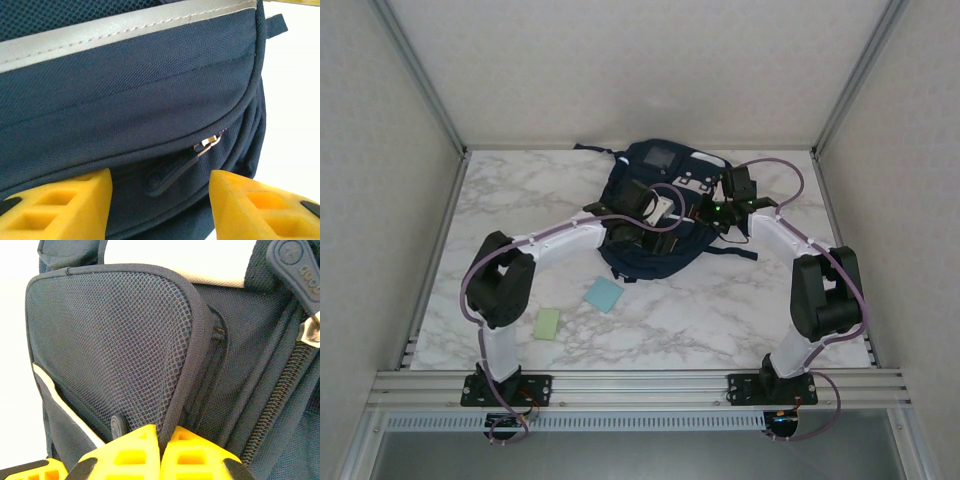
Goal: Pack the student bag
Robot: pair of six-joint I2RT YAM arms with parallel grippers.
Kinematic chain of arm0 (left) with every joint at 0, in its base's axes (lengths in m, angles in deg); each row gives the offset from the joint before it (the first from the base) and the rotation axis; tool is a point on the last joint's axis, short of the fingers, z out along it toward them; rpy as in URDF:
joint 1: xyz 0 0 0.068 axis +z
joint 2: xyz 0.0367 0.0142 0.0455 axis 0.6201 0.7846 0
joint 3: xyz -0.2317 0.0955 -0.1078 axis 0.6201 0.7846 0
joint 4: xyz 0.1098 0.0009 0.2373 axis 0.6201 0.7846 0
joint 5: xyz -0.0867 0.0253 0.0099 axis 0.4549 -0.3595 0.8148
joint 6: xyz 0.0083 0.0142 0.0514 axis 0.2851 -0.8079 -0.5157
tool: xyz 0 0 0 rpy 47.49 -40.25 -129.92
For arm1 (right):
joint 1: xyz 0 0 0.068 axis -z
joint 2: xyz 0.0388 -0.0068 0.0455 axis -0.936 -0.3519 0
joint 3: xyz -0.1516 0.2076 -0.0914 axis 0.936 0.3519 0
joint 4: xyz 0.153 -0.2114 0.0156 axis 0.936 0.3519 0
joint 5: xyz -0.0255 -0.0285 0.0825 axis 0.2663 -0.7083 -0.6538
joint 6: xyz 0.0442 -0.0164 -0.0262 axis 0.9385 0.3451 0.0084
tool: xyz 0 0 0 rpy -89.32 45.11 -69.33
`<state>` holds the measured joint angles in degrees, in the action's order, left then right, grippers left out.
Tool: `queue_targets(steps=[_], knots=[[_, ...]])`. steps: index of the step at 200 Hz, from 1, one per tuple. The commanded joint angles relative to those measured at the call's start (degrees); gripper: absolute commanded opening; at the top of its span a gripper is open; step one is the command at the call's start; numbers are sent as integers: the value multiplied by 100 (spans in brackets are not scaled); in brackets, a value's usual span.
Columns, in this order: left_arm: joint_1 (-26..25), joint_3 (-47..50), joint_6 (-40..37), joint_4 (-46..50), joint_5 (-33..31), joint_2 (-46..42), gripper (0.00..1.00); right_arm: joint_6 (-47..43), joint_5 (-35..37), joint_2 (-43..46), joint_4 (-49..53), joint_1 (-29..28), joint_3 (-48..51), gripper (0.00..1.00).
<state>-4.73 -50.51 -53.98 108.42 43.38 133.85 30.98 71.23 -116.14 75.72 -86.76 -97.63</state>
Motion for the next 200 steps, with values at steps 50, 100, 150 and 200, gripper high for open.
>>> queue_targets(steps=[50,100,150,200], knots=[[-424,-606,-459,239,143,325,54,27,-887,-156,-463,-93,-291,0],[-455,-784,-583,425,-754,450,35,92,-965,-212,-476,-92,-324,0],[-449,-757,-684,571,-1091,399,0,38,-892,-201,-386,-83,-331,0],[-364,-511,-688,885,-1487,134,0,-308,-562,-167,-72,-70,-398,0]])
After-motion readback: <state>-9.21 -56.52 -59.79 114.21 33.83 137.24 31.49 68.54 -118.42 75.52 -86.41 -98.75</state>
